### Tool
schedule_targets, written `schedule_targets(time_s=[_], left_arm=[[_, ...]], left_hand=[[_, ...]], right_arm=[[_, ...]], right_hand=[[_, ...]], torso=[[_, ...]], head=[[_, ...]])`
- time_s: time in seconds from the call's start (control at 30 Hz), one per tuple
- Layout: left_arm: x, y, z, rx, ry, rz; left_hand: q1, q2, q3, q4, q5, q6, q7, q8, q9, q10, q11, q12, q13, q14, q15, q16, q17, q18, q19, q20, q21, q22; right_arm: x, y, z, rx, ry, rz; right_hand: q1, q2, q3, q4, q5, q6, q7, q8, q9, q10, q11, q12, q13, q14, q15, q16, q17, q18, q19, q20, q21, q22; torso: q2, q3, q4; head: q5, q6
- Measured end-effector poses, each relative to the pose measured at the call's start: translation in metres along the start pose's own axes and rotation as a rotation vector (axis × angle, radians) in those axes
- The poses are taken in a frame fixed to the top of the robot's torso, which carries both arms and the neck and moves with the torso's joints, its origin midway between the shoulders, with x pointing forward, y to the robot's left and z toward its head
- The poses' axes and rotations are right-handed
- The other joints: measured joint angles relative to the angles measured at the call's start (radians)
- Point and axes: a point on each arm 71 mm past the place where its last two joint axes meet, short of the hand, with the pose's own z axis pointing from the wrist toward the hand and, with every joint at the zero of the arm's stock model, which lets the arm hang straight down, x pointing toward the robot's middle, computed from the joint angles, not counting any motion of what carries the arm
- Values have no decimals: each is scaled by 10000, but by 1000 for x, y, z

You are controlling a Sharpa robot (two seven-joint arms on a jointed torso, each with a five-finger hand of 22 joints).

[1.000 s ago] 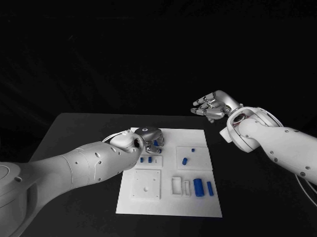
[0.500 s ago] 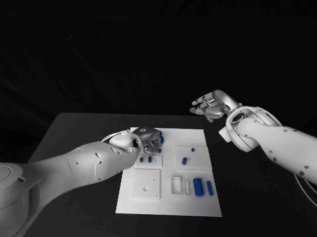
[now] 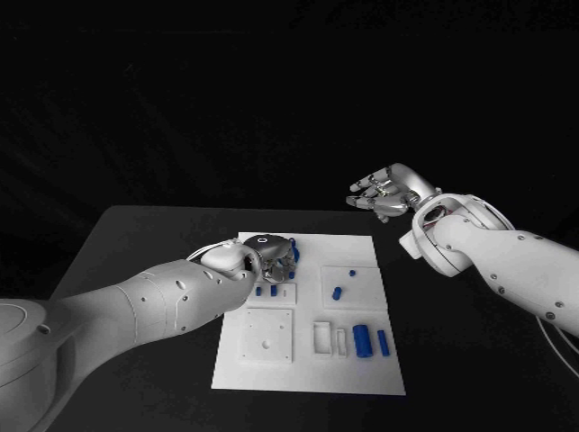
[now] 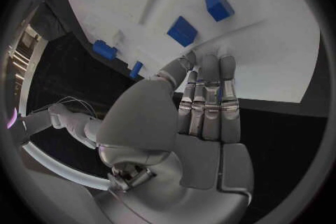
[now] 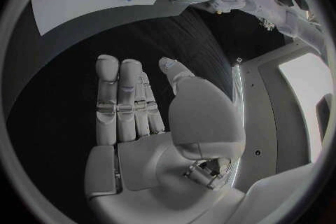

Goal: Assemble the parts on the task board

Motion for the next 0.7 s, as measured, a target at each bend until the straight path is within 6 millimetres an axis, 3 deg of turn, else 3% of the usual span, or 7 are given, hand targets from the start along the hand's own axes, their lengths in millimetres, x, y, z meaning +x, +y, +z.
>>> schedule_targets(time_s=[0.27,0.4,0.7], left_arm=[[2,-2,1,24,17,-28],[2,-2,2,13,7,-48],[2,-3,3,-6,4,-118]], left_hand=[[-1,2,-125,125,-135,-71,71,0,-6,0,0,0,1,0,0,41,-1,-13,1,1,-75,0],[0,2,-312,312,-474,-71,71,0,-6,-38,38,0,0,0,0,39,-16,-67,101,-15,-289,3],[0,2,-349,469,-542,50,142,0,-5,-40,39,0,0,1,1,76,-26,-77,169,17,-393,11]], right_arm=[[0,1,0,-19,1,9],[0,1,0,-35,4,13],[0,2,0,-57,5,17]], right_hand=[[0,0,0,0,0,11,-11,0,0,-1,0,0,0,0,0,-1,-14,-7,0,0,-53,-1],[0,0,-1,-1,0,11,-11,0,0,0,-1,0,1,0,0,-1,-14,-10,0,0,-53,-1],[0,0,-1,-1,0,12,-12,0,0,-1,-1,0,1,0,0,-1,-31,-18,0,0,-53,-2]], torso=[[15,3,-2],[16,4,-2],[7,8,-2]], head=[[-35,-9],[-62,-35],[-93,-92]])
